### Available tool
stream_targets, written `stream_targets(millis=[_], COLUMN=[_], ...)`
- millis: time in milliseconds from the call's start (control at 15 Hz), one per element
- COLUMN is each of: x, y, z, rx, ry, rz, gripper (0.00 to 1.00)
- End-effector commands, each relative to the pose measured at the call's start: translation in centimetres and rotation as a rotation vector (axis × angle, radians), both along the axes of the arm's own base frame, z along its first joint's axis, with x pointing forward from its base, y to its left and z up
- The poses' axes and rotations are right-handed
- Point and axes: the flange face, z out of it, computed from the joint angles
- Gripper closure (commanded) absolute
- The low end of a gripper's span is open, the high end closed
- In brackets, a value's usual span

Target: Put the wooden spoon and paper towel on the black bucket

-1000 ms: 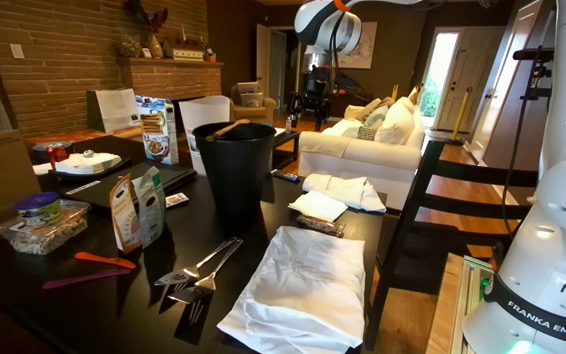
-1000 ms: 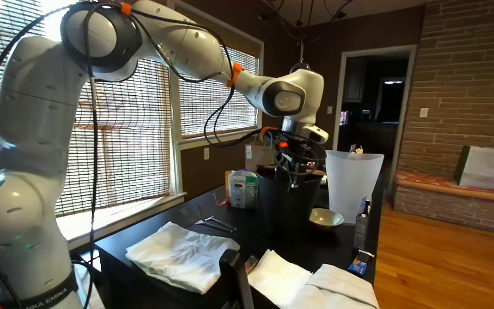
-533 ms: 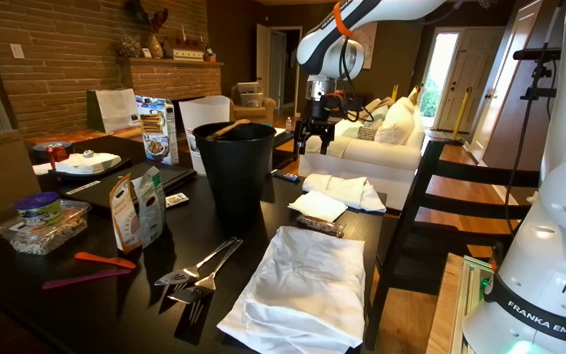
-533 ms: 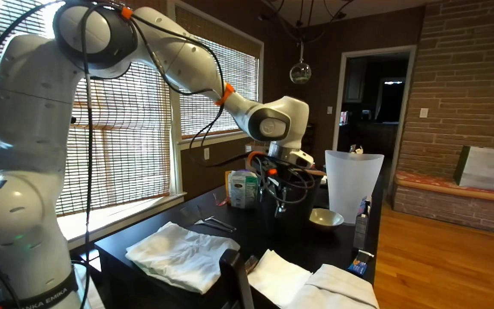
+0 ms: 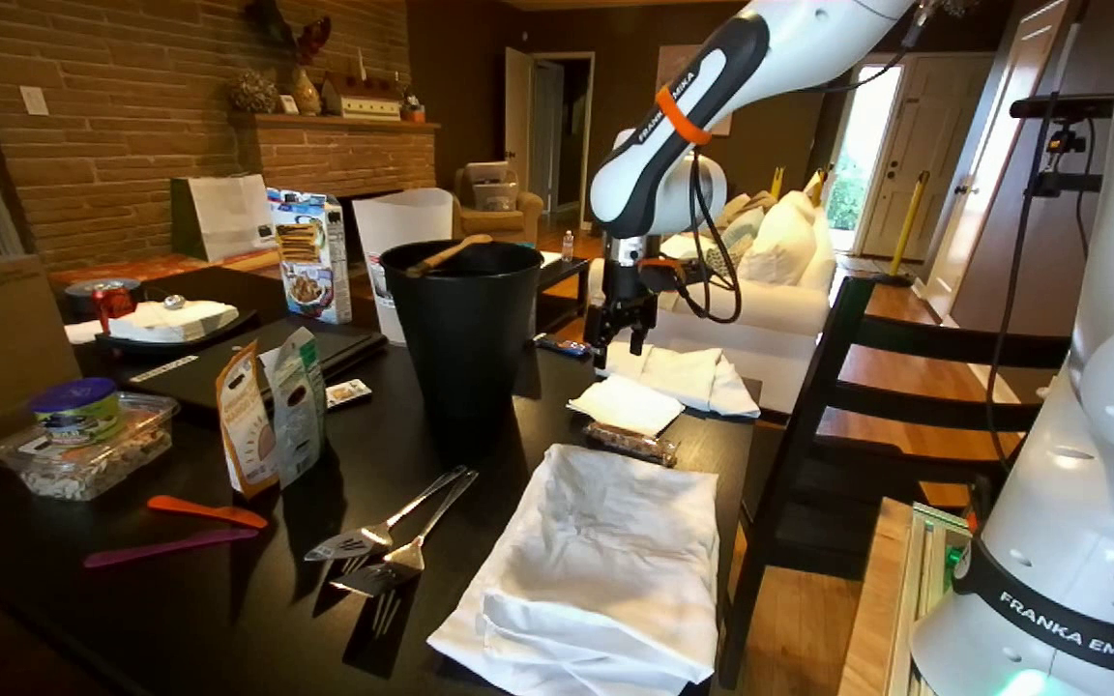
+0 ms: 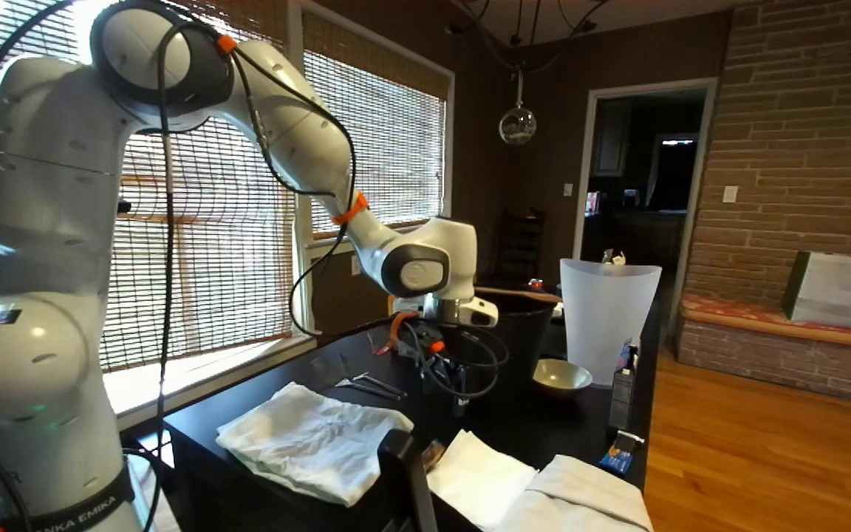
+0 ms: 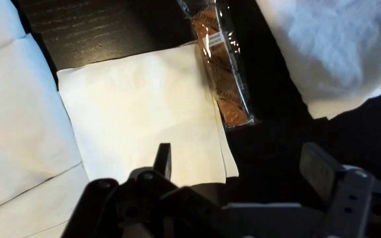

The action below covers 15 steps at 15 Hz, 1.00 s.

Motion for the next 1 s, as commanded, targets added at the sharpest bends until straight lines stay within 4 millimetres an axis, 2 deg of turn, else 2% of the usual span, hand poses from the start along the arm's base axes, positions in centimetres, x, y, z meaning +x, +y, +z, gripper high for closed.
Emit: stream_targets(millis=[0,400,933], x=[-1.5,-0.8,0.9], y=[1.9,3.4,3.2], z=[-2.4,-5.7,-8.6], rx=[-0.066,-0.138,-0.194], ry=[-0.025,-0.091,-0.154], rz=[0.076,0.157,0.097], gripper=[0.00,0.00,0.00])
